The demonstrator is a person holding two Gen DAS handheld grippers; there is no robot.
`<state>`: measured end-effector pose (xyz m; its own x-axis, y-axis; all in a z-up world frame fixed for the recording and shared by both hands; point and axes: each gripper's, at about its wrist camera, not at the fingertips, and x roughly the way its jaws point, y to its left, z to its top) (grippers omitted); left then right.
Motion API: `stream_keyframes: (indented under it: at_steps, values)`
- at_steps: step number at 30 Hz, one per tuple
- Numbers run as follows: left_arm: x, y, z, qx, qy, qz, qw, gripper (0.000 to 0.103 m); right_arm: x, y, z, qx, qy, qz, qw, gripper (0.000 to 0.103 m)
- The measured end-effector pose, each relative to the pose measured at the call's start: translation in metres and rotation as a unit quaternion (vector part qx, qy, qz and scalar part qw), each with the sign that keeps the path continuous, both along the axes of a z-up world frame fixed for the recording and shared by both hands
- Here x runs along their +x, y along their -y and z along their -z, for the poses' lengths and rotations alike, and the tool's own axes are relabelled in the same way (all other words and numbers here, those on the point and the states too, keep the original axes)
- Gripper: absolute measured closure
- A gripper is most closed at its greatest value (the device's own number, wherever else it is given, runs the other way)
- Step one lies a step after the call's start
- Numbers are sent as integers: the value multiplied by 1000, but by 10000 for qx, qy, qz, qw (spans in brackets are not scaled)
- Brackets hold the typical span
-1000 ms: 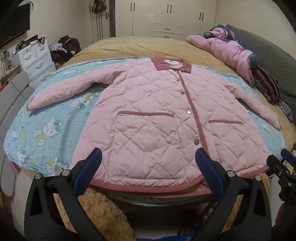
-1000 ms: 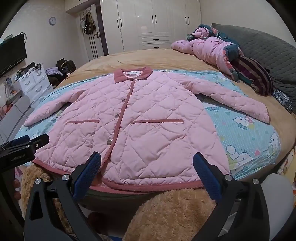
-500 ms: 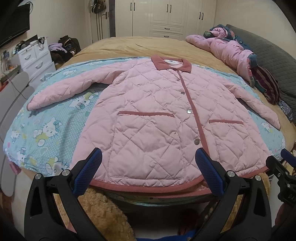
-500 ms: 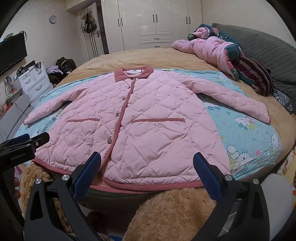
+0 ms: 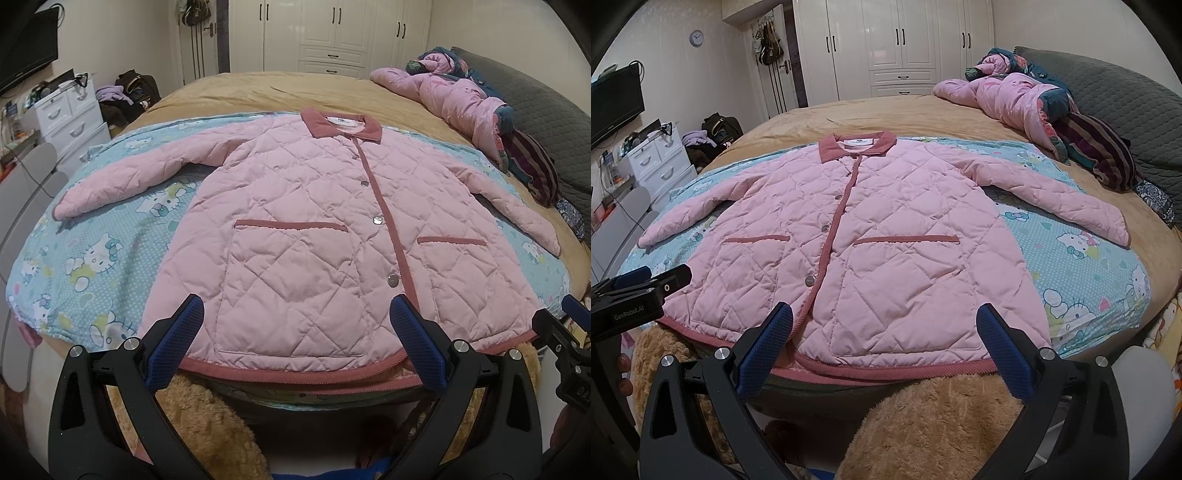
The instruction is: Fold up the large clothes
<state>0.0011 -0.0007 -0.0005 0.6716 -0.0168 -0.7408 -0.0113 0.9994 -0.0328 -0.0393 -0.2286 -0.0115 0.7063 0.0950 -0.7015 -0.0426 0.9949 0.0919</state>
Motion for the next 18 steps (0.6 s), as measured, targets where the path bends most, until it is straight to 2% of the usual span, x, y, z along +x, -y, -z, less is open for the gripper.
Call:
stream_keyframes:
  at_steps: [18]
  values:
    - [10, 3, 6, 15, -98, 6, 10000, 8, 7, -2, 4, -3, -51, -8, 10000, 4]
